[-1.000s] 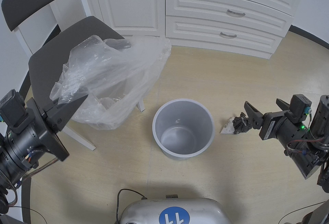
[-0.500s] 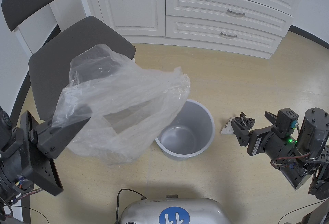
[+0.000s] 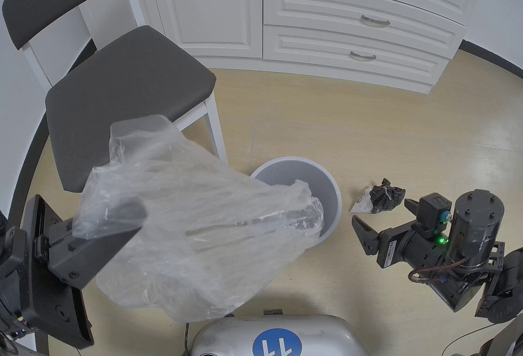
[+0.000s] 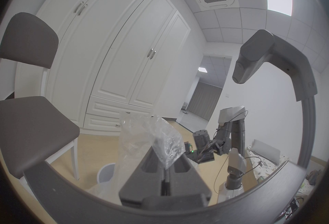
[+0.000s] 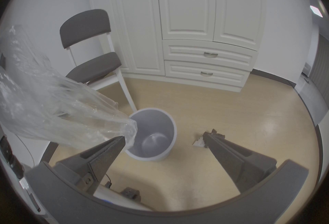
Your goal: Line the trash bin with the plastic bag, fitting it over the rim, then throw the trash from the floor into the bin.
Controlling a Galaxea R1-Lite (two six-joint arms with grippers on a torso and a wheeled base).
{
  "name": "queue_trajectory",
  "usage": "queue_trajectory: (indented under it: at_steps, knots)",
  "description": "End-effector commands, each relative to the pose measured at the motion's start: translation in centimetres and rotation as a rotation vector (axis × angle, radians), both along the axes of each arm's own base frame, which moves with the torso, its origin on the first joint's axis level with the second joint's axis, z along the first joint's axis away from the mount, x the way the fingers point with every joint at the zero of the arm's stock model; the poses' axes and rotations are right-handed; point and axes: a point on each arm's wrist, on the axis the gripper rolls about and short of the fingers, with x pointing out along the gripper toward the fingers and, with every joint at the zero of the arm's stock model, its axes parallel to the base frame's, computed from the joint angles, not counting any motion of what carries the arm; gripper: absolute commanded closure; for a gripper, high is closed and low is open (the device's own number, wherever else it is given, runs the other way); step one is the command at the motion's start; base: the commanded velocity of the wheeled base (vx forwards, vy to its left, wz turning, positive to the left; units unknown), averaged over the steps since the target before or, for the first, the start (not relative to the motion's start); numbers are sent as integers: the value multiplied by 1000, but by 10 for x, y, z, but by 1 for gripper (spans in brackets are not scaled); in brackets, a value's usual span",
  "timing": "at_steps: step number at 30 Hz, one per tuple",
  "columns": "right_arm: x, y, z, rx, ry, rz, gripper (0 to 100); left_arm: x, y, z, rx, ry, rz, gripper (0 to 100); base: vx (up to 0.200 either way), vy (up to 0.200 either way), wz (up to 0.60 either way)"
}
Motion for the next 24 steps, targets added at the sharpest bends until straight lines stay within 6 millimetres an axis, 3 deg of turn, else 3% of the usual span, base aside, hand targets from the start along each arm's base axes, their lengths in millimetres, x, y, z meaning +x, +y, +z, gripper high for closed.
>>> queue_trajectory:
  at_steps: [1, 12, 24]
  knots:
    - [1, 8, -17, -34, 57, 31, 0, -6, 0, 1, -10, -7, -38, 100, 0, 0, 0]
    - [-17, 20, -40, -27, 166, 185, 0, -11, 2, 4, -30, -22, -65, 100, 0, 0, 0]
    - [-30, 20, -45, -20, 208, 274, 0, -19, 7, 10, -67, -50, -95, 100, 0, 0, 0]
